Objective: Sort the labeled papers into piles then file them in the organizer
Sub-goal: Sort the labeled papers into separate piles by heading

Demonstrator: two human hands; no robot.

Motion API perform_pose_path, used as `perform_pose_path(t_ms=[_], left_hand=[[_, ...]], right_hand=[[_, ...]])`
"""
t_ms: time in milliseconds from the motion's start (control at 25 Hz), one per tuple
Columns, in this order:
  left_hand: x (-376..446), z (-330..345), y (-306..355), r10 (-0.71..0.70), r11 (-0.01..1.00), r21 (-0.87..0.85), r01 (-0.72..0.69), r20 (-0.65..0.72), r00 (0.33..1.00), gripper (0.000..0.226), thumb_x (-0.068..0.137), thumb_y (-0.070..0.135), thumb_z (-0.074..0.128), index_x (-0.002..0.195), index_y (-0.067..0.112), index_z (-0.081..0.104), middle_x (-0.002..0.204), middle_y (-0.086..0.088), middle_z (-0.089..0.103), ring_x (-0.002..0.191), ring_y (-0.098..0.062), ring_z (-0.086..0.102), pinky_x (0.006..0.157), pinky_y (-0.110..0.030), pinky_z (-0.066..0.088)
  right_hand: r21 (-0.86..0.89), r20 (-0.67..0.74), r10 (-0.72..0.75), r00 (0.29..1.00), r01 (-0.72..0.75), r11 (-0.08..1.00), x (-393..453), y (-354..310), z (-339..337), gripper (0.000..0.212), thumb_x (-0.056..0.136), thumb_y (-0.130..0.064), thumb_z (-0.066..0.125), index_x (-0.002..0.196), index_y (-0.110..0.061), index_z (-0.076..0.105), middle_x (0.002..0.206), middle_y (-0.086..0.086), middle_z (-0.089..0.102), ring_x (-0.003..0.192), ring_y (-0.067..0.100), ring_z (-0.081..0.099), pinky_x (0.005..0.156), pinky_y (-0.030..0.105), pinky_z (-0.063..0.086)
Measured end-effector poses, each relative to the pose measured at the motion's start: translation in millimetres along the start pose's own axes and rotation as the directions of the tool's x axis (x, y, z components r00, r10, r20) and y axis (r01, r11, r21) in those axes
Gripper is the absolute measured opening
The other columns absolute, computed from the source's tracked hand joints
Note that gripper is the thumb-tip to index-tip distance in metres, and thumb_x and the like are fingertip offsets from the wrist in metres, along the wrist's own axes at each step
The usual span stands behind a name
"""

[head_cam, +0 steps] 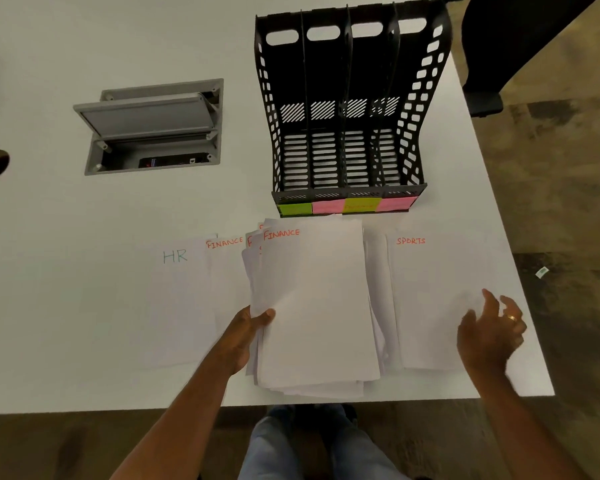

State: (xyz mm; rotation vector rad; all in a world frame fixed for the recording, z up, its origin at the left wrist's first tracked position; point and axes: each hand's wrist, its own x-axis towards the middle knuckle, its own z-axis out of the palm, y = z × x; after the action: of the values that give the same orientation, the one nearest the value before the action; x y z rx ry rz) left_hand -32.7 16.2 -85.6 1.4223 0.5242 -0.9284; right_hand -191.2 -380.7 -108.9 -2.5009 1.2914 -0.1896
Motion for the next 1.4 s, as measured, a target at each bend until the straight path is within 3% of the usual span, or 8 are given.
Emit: perform_pose_path(t_ms=[120,280,480,680,880,1040,1280,1400], left_hand=[[-6.6,-2.7,-2.3,-0.001,1.0,-0.027,0.002,0.027,1.0,0.028,0.091,0.022,0.068,0.118,0.014,0.067,0.106,-0.007,0.079,0.101,-0.028,0.073,0.087,-0.04,0.06],[-16.0,-12.7,-8.5,-0.008,0.998,-0.068,0.01,0.031,1.0,0.045,0.085,0.028,0.074,0.126,0.012,0.065,0.119,-0.012,0.075,0.114,-0.034,0.068,0.102,-0.051,0.052],[-25.4,-43.4,-13.4,-0.012,0.998,-0.069,0.012,0.013,1.0,0.042,0.089,0.03,0.071,0.128,0.014,0.064,0.12,-0.012,0.074,0.113,-0.034,0.069,0.1,-0.05,0.054],[-26.8,-77.2,-16.4,-0.003,0.998,-0.055,0.0,-0.06,0.998,0.039,0.092,0.027,0.07,0.127,0.011,0.063,0.114,-0.012,0.076,0.107,-0.035,0.07,0.095,-0.049,0.056],[-30.6,-140.7,-13.0,0.024,0.998,-0.048,-0.028,-0.083,0.996,0.037,0.094,0.027,0.067,0.127,0.013,0.061,0.114,-0.011,0.075,0.109,-0.036,0.068,0.093,-0.05,0.057],[-33.0,-200.6,-0.6,0.048,0.994,-0.09,-0.057,-0.104,0.993,0.024,0.095,0.024,0.065,0.118,0.017,0.064,0.099,-0.003,0.08,0.098,-0.029,0.071,0.074,-0.036,0.061],[-33.1,-279.9,16.8,0.056,0.989,-0.126,-0.075,-0.145,0.988,0.024,0.096,0.021,0.064,0.119,0.017,0.065,0.111,-0.009,0.077,0.104,-0.032,0.069,0.09,-0.046,0.056],[-32.9,-298.2,20.1,0.053,0.993,-0.102,-0.066,-0.126,0.991,0.032,0.092,0.025,0.067,0.123,0.016,0.064,0.114,-0.011,0.076,0.107,-0.034,0.069,0.089,-0.046,0.057]], right_hand=[[0.495,0.25,-0.088,0.964,-0.049,0.868,-29.6,-74.8,-4.5,0.025,0.099,-0.03,0.056,0.125,-0.029,0.056,0.123,-0.001,0.061,0.11,0.019,0.06,0.09,0.04,0.054],[0.569,0.614,-0.219,0.758,-0.233,0.789,-76.5,-160.8,3.4,0.051,0.081,-0.047,0.077,0.119,-0.035,0.046,0.104,-0.025,0.059,0.094,-0.001,0.061,0.071,0.016,0.049],[0.572,0.467,-0.124,0.876,-0.192,0.798,-102.2,-170.3,20.5,0.024,0.086,-0.028,0.076,0.085,-0.023,0.052,0.079,-0.016,0.062,0.066,-0.006,0.061,0.051,0.006,0.044],[0.593,0.39,-0.175,0.904,-0.101,0.799,-137.1,-182.1,29.9,0.038,0.099,-0.032,0.058,0.064,-0.027,0.042,0.054,-0.025,0.053,0.049,-0.004,0.048,0.049,0.007,0.038],[0.532,0.311,-0.089,0.946,-0.096,0.841,-162.4,-200.7,50.6,0.03,0.105,-0.031,0.042,0.098,-0.015,0.067,0.095,-0.004,0.07,0.09,0.008,0.066,0.086,0.026,0.053],[0.378,0.131,-0.11,0.985,0.053,0.924,-152.4,-221.0,65.4,0.029,0.106,-0.026,0.038,0.123,-0.01,0.055,0.114,0.012,0.068,0.106,0.031,0.065,0.088,0.037,0.053],[0.177,0.112,-0.335,0.936,0.313,0.933,-166.1,-248.1,108.4,0.04,0.103,-0.018,0.049,0.141,-0.007,0.047,0.129,0.017,0.063,0.116,0.033,0.063,0.093,0.043,0.053],[0.086,0.094,-0.299,0.95,0.291,0.953,-175.7,-260.8,111.5,0.046,0.099,-0.018,0.056,0.142,-0.008,0.043,0.123,0.02,0.06,0.111,0.036,0.06,0.086,0.047,0.055]])
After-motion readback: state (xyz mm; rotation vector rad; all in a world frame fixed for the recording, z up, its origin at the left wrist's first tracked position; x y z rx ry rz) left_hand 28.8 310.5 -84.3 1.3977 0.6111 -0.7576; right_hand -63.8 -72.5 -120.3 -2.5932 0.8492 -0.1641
